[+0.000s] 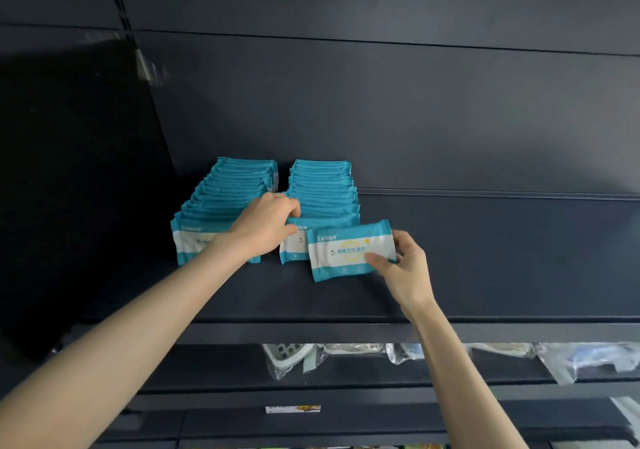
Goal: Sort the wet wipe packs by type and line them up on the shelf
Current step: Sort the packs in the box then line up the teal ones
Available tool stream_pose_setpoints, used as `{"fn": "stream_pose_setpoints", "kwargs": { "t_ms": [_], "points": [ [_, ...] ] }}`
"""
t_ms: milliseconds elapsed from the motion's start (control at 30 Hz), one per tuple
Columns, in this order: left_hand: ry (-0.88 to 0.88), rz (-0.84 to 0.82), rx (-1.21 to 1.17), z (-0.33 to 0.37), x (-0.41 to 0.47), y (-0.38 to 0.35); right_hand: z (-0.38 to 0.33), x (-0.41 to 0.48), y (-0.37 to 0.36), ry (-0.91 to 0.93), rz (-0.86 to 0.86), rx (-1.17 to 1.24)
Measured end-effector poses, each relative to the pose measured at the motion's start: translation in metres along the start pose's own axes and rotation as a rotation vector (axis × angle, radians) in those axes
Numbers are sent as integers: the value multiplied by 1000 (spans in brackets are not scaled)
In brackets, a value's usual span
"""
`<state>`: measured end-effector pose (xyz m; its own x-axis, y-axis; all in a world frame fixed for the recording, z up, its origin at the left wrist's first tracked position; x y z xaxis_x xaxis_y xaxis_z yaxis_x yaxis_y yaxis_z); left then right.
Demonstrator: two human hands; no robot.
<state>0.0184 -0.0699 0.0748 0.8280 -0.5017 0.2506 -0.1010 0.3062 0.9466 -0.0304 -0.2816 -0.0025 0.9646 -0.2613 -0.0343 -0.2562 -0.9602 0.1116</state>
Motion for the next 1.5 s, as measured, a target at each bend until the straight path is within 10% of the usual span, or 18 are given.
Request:
{"fn": "stream_pose_setpoints", "kwargs": {
  "t_ms": [1500],
  "points": [
    [-197,135,213,4,6,-17,-28,23,-60,313,169,-895]
  ]
}}
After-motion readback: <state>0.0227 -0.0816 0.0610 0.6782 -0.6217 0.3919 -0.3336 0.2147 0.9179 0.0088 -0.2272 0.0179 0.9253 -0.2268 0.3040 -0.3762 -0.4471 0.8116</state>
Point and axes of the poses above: each hand's wrist, its own x-axis towards the middle knuckle, its own y-axis out of the back of the hand, z = x × y, the point moved 9 cm from there along x, towards the middle knuckle, and after that the axes turned 11 degrees about -y, right-handed, at the moved point
